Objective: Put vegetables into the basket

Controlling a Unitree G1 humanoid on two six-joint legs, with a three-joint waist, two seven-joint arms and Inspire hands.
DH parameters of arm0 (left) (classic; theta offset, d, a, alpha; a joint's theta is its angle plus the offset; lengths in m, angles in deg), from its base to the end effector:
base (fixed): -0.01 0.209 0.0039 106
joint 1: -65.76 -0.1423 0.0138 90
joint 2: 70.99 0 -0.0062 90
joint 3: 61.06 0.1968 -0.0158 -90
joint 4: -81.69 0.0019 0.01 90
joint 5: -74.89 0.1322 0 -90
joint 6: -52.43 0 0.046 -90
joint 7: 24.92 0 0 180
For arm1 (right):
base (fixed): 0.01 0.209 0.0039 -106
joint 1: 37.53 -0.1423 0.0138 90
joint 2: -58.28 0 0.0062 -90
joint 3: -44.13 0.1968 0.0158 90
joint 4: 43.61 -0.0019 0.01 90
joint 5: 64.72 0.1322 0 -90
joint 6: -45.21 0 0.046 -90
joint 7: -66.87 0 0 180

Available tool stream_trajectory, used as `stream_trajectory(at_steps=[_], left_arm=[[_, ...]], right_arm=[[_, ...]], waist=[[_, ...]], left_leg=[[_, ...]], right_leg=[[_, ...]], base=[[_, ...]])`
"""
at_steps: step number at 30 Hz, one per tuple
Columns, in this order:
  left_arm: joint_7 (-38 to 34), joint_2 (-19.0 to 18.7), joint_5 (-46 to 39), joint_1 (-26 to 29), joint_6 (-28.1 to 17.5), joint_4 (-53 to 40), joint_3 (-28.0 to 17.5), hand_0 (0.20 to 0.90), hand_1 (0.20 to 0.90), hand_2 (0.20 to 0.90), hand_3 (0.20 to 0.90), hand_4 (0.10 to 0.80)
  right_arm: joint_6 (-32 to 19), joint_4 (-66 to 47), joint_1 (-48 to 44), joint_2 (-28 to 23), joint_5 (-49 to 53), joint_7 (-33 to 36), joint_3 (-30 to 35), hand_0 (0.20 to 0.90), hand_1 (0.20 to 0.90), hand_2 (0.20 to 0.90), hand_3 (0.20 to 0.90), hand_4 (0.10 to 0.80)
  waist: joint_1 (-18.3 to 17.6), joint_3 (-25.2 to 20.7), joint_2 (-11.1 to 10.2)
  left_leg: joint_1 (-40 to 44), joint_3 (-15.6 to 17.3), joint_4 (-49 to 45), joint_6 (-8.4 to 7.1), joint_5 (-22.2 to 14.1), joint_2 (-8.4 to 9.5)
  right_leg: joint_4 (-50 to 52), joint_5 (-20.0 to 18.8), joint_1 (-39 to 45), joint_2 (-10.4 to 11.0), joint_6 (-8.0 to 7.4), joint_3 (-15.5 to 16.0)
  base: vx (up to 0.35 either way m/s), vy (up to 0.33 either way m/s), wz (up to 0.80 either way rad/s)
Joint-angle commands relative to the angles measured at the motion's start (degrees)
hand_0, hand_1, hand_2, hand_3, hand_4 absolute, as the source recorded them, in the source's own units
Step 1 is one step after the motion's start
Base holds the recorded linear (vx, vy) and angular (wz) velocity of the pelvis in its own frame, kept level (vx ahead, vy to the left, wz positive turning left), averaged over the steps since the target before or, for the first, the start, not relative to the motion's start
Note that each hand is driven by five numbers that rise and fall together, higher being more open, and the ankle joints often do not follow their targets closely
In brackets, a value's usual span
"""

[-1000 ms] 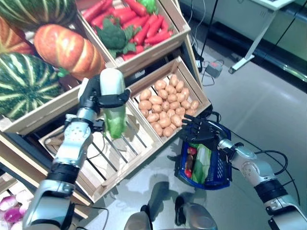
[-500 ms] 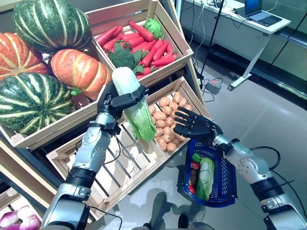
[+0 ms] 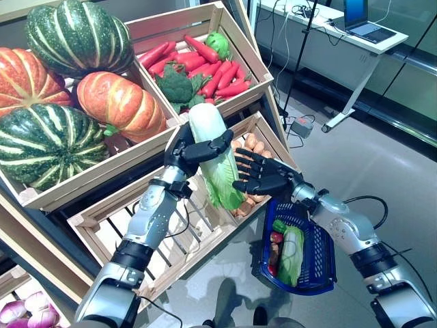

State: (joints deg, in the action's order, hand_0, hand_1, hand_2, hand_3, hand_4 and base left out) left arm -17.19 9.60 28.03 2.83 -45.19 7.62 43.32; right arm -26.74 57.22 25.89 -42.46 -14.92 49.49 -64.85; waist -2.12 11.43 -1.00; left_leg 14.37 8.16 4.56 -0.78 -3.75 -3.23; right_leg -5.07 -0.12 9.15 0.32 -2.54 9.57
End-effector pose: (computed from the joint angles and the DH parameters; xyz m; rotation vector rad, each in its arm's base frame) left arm 0.2866 0.1872 0.1009 -0.2950 -0.2091 -0.3520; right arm 0.2785 -0.1676 0.0861 0.2824 0.2086 0.6884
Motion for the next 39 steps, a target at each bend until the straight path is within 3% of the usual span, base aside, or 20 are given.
stream_trajectory(at_steps=[1,13,22,31,32,33,39], left_arm=[[3.2,1.2,-2.0,4.2,-4.2,-5.2,1.3,0.300,0.300,0.300,0.300,0.400],[4.8,4.6,-3.9,3.8,-1.2,-7.9,4.0,0.300,0.300,0.300,0.300,0.400],[15.9,6.4,-11.8,2.6,4.8,-4.4,5.8,0.300,0.300,0.300,0.300,0.400],[20.8,10.0,-16.1,2.0,7.4,-1.9,7.5,0.300,0.300,0.300,0.300,0.400],[20.8,10.0,-16.1,2.0,7.4,-1.9,7.5,0.300,0.300,0.300,0.300,0.400],[21.4,10.4,-16.4,1.8,8.0,-2.0,7.7,0.300,0.300,0.300,0.300,0.400],[22.9,11.8,-14.9,0.3,7.7,-2.7,9.2,0.300,0.300,0.300,0.300,0.400]], right_arm=[[-0.9,1.5,-4.6,4.2,0.4,-1.7,-1.3,0.900,0.900,0.900,0.900,0.800],[1.8,4.5,-5.9,8.6,3.5,-3.2,-5.3,0.900,0.900,0.900,0.900,0.800],[1.6,4.4,-8.6,9.5,6.7,-5.1,-5.6,0.900,0.900,0.900,0.900,0.800],[1.0,6.2,-11.4,10.8,10.1,-3.6,-5.9,0.900,0.900,0.900,0.900,0.800],[1.0,6.2,-11.4,10.8,10.1,-3.6,-5.9,0.549,0.549,0.549,0.549,0.566],[0.4,6.4,-11.6,11.2,11.0,-2.9,-5.5,0.300,0.300,0.300,0.300,0.400],[0.0,6.1,-12.3,11.9,11.0,-2.3,-5.2,0.300,0.300,0.300,0.300,0.400]], waist=[[0.2,-8.9,-1.4],[0.5,-9.1,-1.6],[0.3,-9.4,-1.5],[0.2,-9.9,-1.5],[0.2,-9.9,-1.5],[0.2,-9.9,-1.5],[0.2,-9.9,-1.4]], left_leg=[[-3.5,-1.6,0.4,2.31,0.2,2.87],[-2.9,-1.6,0.4,2.40,0.1,2.59],[-2.5,-1.1,0.4,2.48,0.0,2.40],[-2.2,-0.8,0.4,2.60,-0.2,2.26],[-2.2,-0.8,0.4,2.60,-0.2,2.26],[-2.2,-0.8,0.4,2.64,-0.3,2.25],[-2.3,-0.6,0.4,2.65,-0.3,2.19]], right_leg=[[0.7,3.1,2.1,0.5,3.35,-0.1],[0.2,2.9,2.9,0.3,3.62,-0.4],[0.7,3.1,2.8,0.3,3.59,-1.0],[0.4,2.9,3.2,0.3,3.73,-1.5],[0.4,2.9,3.2,0.3,3.73,-1.5],[0.2,2.8,3.2,0.3,3.77,-1.6],[0.1,2.6,3.1,0.3,3.80,-2.0]], base=[[0.000,0.000,0.00],[-0.001,-0.002,-0.03],[-0.001,0.000,-0.01],[0.004,0.004,-0.02],[0.000,0.000,0.00],[0.000,0.000,0.00],[0.000,0.002,-0.02]])
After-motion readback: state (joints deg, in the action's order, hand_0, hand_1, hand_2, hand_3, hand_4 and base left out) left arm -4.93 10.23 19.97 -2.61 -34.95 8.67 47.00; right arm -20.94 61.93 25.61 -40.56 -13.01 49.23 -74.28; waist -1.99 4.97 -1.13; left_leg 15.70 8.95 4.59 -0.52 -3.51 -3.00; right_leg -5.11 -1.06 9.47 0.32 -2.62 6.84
